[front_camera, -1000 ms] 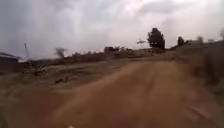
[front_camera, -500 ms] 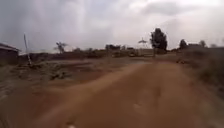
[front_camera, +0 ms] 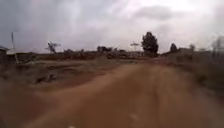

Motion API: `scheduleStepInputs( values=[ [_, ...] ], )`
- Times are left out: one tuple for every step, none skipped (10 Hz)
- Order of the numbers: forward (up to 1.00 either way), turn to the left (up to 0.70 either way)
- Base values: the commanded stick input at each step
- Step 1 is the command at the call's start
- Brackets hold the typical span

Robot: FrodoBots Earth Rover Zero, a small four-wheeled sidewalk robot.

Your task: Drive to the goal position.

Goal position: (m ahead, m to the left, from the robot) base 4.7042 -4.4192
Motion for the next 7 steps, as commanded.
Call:
scheduleStepInputs(
  values=[
    [0.50, 0.00],
    [0.50, 0.00],
    [0.50, 0.00],
    [0.50, 0.00],
    [0.50, 0.00],
    [0.50, 0.00],
    [0.50, 0.00]
  ],
)
